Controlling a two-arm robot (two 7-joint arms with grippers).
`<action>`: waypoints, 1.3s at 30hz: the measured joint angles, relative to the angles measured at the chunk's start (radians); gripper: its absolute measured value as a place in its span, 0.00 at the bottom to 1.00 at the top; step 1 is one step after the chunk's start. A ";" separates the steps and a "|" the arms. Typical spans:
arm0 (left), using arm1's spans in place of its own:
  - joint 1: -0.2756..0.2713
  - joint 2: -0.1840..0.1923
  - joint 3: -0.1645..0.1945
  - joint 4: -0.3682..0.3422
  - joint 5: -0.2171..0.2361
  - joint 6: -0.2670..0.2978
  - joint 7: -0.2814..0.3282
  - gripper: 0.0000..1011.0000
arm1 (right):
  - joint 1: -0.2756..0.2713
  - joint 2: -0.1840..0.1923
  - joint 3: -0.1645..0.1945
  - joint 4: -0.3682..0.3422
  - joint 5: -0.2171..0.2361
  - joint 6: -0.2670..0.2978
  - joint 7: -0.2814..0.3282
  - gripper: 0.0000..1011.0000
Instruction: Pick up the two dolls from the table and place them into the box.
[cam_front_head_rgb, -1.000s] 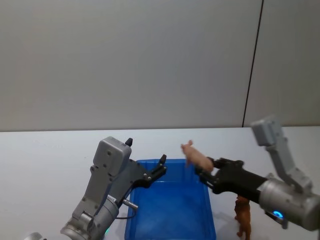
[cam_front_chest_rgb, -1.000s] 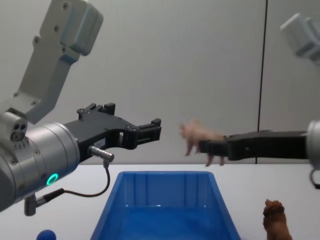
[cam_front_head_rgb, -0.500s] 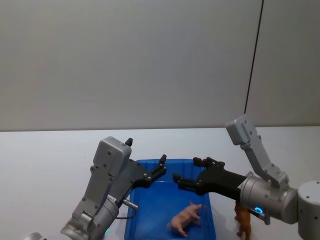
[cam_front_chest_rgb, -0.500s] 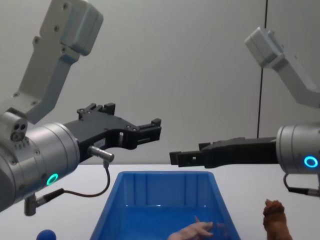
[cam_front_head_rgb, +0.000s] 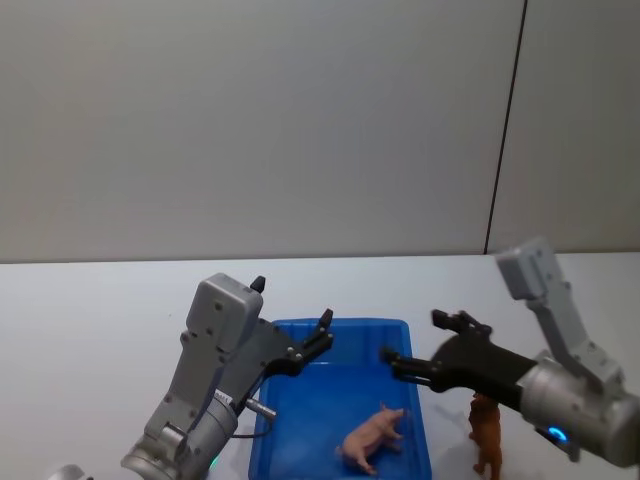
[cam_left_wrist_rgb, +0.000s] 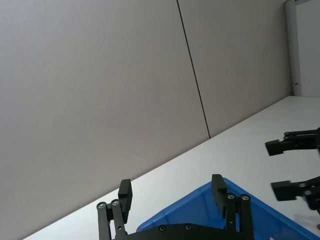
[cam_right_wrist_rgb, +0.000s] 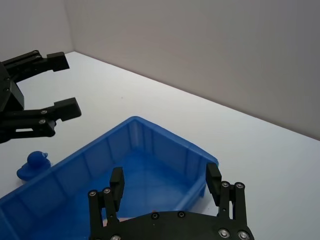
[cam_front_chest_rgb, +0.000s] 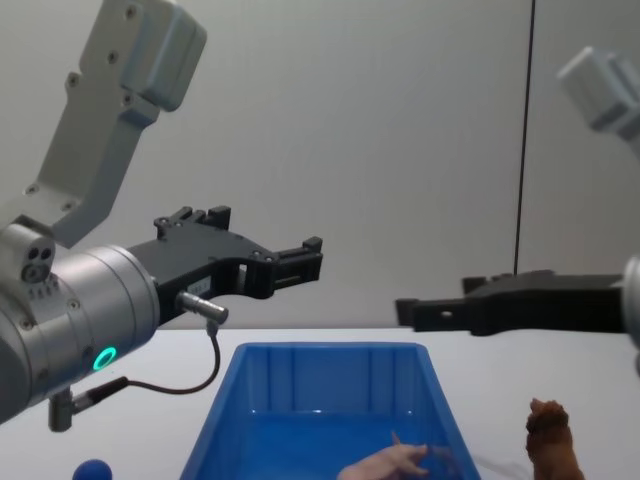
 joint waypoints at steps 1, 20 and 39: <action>0.000 0.000 0.000 0.000 0.000 0.000 0.000 0.99 | -0.010 0.007 0.003 -0.010 0.004 -0.001 -0.006 0.99; 0.000 0.000 0.000 0.000 0.000 0.000 0.000 0.99 | -0.193 0.120 0.046 -0.149 0.102 0.014 -0.140 0.99; 0.000 0.000 0.000 0.000 0.000 0.000 0.000 0.99 | -0.256 0.139 0.041 -0.140 0.116 0.059 -0.204 0.99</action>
